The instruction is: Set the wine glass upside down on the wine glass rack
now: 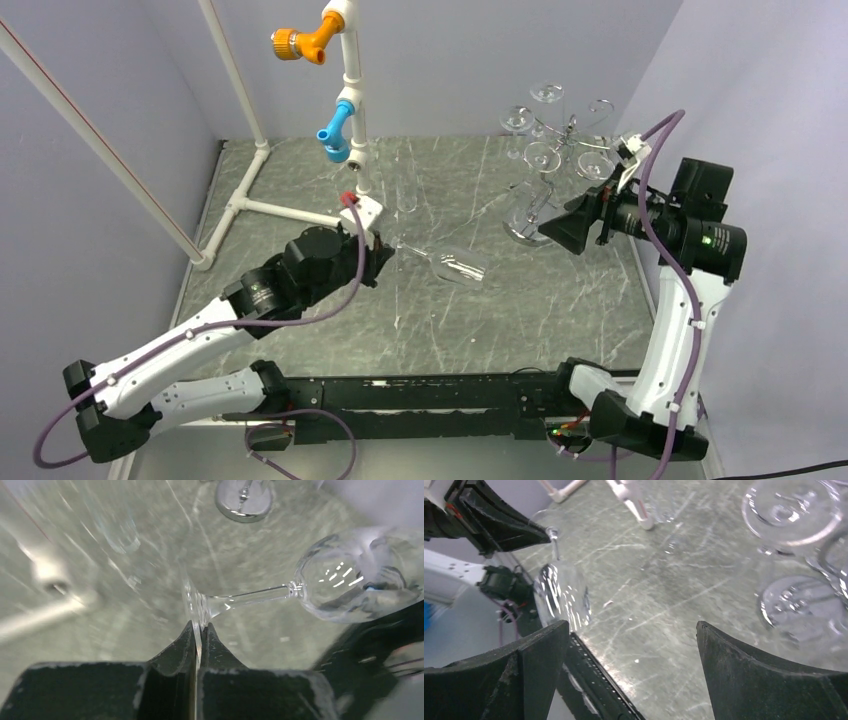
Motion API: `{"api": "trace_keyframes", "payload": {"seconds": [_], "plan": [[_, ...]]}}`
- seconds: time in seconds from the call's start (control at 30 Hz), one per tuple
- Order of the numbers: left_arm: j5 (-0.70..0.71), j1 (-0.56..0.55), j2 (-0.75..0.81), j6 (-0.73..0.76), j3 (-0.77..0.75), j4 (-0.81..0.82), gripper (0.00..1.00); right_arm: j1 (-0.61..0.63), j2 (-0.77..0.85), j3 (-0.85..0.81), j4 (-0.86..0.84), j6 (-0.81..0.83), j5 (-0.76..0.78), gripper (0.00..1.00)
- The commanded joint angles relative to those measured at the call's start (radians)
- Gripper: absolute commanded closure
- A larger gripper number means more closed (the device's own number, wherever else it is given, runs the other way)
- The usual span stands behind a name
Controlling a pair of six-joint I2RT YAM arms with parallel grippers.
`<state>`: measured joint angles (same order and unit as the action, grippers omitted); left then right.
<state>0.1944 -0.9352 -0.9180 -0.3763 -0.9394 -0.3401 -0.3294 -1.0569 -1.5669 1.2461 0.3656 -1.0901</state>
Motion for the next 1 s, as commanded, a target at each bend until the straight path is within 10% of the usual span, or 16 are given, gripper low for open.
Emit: {"api": "trace_keyframes", "payload": {"seconds": [0.0,0.4,0.57,0.87,0.97], "plan": [[0.099,-0.106,-0.022,0.634,-0.166,0.015,1.0,0.071,-0.053,-0.075,-0.047,-0.084,-0.127,0.0],[0.271,-0.355,-0.329,1.662,-0.345,0.345,1.0,0.169,0.015,0.156,-0.819,-1.061,-0.139,0.02],[0.391,-0.376,-0.44,1.95,-0.318,0.588,1.0,0.255,-0.016,0.182,-0.778,-1.178,-0.072,0.0],[0.434,-0.404,-0.5,2.003,-0.296,0.733,1.0,0.422,-0.015,0.286,-0.69,-1.17,0.067,0.02],[0.445,-0.411,-0.501,1.993,-0.291,0.739,1.0,0.442,-0.021,0.286,-0.686,-1.165,0.08,0.27]]}}
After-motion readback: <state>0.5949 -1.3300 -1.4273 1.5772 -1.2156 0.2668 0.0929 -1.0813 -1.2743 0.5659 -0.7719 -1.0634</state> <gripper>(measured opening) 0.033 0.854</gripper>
